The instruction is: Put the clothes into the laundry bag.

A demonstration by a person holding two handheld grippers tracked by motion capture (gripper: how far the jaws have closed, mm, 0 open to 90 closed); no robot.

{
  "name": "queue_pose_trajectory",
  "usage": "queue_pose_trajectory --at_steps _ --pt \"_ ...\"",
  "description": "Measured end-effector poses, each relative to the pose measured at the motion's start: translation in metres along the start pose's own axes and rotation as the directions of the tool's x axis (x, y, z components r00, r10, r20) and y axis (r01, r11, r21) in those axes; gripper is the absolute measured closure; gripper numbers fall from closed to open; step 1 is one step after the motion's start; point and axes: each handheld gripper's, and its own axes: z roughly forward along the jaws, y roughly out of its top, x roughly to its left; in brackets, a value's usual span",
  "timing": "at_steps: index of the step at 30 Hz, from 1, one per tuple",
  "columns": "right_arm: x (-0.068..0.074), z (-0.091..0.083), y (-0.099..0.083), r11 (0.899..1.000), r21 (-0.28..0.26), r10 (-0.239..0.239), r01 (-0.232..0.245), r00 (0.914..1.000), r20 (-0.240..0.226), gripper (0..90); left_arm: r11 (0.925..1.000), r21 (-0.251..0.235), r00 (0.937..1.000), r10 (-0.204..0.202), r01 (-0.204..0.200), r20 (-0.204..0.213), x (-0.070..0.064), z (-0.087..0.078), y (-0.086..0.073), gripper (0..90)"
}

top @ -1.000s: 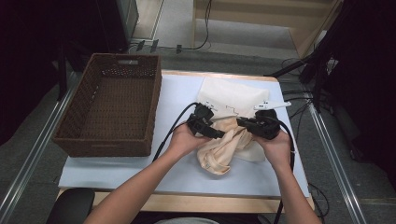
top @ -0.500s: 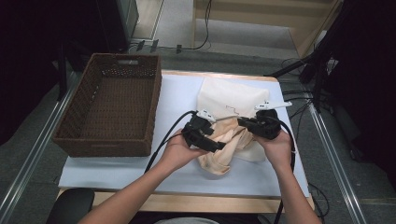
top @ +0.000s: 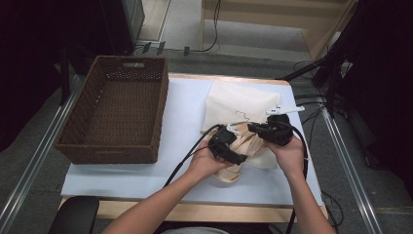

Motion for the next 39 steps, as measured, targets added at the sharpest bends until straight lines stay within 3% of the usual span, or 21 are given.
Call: queue_pose_trajectory --at_steps 3,5,7,10,11,14,15,19,23,26,29,34,36,39 --pt "-0.001 0.001 -0.001 1.000 0.001 0.002 -0.002 1.0000 0.001 88.0 0.9999 -0.015 0.9994 0.002 -0.002 -0.034 0.003 0.007 -0.001 23.4" --pt "-0.001 0.001 -0.001 1.000 0.004 0.004 -0.004 1.0000 0.002 88.0 0.9997 -0.018 0.9979 0.013 -0.014 -0.064 0.003 0.009 0.000 31.4" --pt "0.000 0.002 -0.001 1.000 0.007 0.010 -0.010 0.9999 0.003 88.0 0.9991 -0.025 0.9930 0.032 -0.035 -0.114 0.003 0.010 0.000 43.3" --pt "0.001 0.002 0.000 1.000 0.007 0.010 -0.011 0.9999 0.004 88.0 0.9988 -0.029 0.9890 0.035 -0.039 -0.144 0.005 0.009 -0.002 59.0" --pt "0.001 0.002 0.000 1.000 0.007 0.008 -0.008 1.0000 0.000 88.0 0.9987 -0.032 0.9886 0.033 -0.038 -0.147 0.006 0.009 -0.002 66.4" --pt "0.003 0.003 0.000 1.000 0.005 0.008 -0.008 0.9999 -0.006 88.0 0.9992 -0.026 0.9914 0.028 -0.031 -0.128 0.010 0.008 0.000 74.0" --pt "0.003 0.003 0.001 1.000 0.007 0.007 -0.007 0.9999 -0.008 88.0 0.9994 -0.019 0.9922 0.026 -0.028 -0.122 0.011 0.007 0.001 75.2" --pt "0.005 0.003 0.001 1.000 0.006 0.004 -0.004 0.9999 -0.010 88.0 0.9984 -0.037 0.9953 -0.047 0.044 -0.085 0.017 0.002 0.005 77.2" --pt "0.005 0.002 0.001 1.000 -0.001 0.005 -0.005 0.9997 -0.022 88.0 0.9947 -0.068 0.9926 -0.083 0.077 -0.089 0.024 -0.007 0.014 77.2" --pt "0.006 0.000 0.003 1.000 -0.014 -0.002 0.002 0.9995 -0.033 88.0 0.9860 -0.110 0.9888 -0.134 0.126 -0.067 0.028 -0.012 0.021 77.2" --pt "0.007 -0.002 0.004 1.000 -0.025 -0.009 0.008 0.9994 -0.033 88.0 0.9800 -0.153 0.9864 -0.142 0.128 -0.084 0.027 -0.016 0.025 77.2" --pt "0.007 -0.002 0.004 1.000 -0.021 -0.007 0.007 0.9994 -0.035 88.1 0.9758 -0.164 0.9801 -0.164 0.144 -0.112 0.029 -0.010 0.028 76.9" --pt "0.008 -0.001 0.004 1.000 -0.016 -0.011 0.011 0.9993 -0.035 88.1 0.9811 -0.148 0.9793 -0.146 0.125 -0.140 0.029 -0.002 0.029 76.7" --pt "0.008 0.000 0.003 1.000 -0.009 -0.009 0.009 0.9994 -0.032 88.1 0.9839 -0.131 0.9810 -0.139 0.121 -0.136 0.032 0.008 0.028 75.4"
